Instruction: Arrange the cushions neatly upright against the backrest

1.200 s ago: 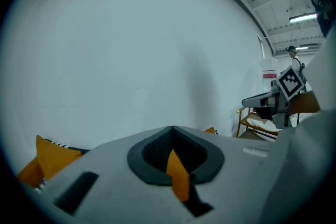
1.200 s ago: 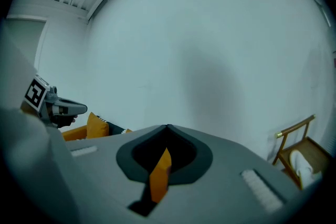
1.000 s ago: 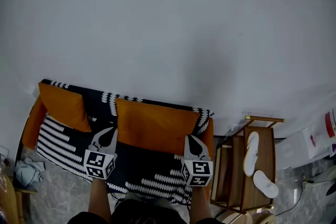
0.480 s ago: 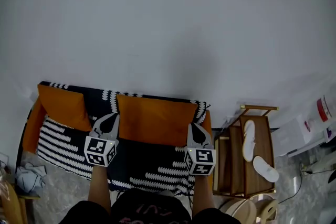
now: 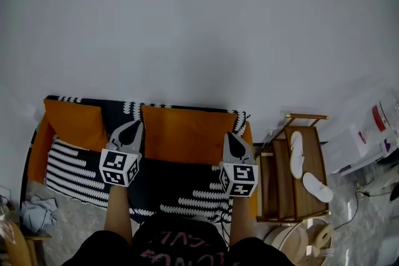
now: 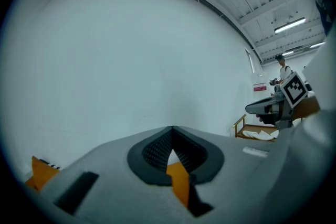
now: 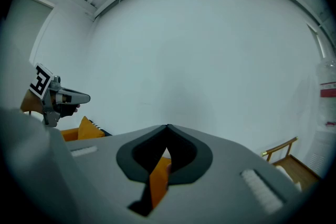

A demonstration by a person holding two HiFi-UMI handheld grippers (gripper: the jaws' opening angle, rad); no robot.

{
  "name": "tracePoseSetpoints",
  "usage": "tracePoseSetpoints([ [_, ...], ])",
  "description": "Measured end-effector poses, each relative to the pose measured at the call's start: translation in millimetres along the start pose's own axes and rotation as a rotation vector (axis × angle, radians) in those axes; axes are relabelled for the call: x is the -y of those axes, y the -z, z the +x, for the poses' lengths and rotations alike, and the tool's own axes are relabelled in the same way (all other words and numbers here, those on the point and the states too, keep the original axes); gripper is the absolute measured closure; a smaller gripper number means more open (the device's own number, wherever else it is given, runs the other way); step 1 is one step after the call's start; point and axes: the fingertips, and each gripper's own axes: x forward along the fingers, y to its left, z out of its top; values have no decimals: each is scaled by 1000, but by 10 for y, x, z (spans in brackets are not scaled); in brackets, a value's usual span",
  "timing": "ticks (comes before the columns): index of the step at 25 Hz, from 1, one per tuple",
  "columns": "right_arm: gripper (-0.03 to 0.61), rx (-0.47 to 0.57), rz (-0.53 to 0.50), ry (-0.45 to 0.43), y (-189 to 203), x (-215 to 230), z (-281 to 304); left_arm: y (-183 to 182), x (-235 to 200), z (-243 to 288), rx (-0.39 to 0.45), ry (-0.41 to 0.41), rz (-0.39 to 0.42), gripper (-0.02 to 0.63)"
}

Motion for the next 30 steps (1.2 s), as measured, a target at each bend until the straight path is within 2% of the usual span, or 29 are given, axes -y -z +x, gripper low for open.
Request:
tracePoseSetpoints([
  [22, 566, 23, -44, 35, -157, -282, 41, -45, -242, -132, 42, 28, -2, 615],
  [27, 566, 31, -63, 37, -194, -330, 37, -106, -294, -184, 81, 32, -23, 615],
  [30, 566, 36, -67, 39, -218, -346, 27, -125, -321, -203, 80, 29, -5, 615],
])
